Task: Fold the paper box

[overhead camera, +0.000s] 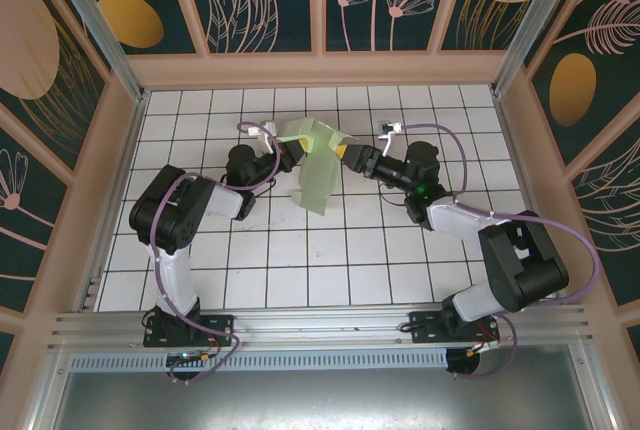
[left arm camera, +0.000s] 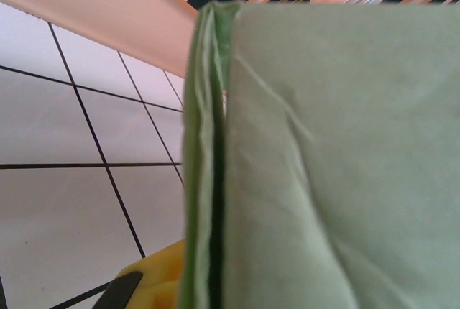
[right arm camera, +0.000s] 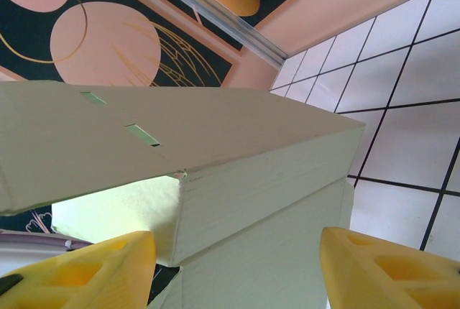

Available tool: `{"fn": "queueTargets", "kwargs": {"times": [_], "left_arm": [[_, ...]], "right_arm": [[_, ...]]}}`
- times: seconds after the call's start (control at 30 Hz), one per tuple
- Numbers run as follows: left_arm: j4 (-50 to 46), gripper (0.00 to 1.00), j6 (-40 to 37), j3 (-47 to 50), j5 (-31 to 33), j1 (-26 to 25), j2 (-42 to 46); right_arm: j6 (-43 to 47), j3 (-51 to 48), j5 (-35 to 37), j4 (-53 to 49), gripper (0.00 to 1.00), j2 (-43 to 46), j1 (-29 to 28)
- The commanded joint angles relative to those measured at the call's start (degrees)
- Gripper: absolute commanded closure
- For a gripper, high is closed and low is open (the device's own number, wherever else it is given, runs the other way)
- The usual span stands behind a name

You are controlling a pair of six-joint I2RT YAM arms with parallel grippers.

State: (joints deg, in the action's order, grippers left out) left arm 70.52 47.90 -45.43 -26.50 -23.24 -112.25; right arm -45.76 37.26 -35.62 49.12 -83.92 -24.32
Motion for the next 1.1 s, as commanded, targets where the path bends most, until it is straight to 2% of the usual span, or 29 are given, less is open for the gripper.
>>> {"fn": "queueTargets", "kwargs": {"times": [0.0,0.1,0.17,0.27,0.53,0.67,0.8,0.9,0.97,1.07], "left_arm": [[2.8,1.0,-0.34,0.25,0.32,0.09,-0.78],[2.31,1.0,-1.01,0.08,0.41,0.04,-1.12],[2.25,1.0,-1.23,0.08,0.52,0.04,-1.36],[2.52,1.0,-1.39,0.19,0.74,0.04,-1.73],[1.74,1.0,-2.52,0.25,2.08,0.04,-2.18],[1.11,1.0,-2.89,0.08,2.33,0.04,-2.19],[0.88,1.0,-3.16,0.09,2.69,0.04,-2.34],[0.83,1.0,-3.33,0.08,2.86,0.04,-2.46],[0.54,1.0,-3.41,-0.02,2.88,0.05,-2.59],[0.31,1.0,-3.66,-0.1,2.86,0.06,-2.71]], "right_arm": [[0.68,1.02,1.64,1.71,0.37,0.64,-0.38],[0.17,2.2,1.67,0.35,0.42,-0.21,-0.53],[-0.37,3.13,1.26,-0.21,0.5,-1.08,-0.58],[-1.24,3.84,1.81,-1.21,0.65,-1.58,-0.65],[1.85,7.58,6.08,-15.85,0.83,-2.38,-1.19],[2.33,8.1,7.08,-17.77,1.0,-2.34,-1.34],[2.8,8.17,7.14,-17.32,0.99,-1.69,-1.5],[2.87,8.26,7.31,-16.84,0.78,-1.43,-1.74],[3.0,8.4,7.4,-16.52,0.71,-1.42,-1.94],[3.14,8.91,7.49,-16.86,0.68,-1.99,-2.06]]}}
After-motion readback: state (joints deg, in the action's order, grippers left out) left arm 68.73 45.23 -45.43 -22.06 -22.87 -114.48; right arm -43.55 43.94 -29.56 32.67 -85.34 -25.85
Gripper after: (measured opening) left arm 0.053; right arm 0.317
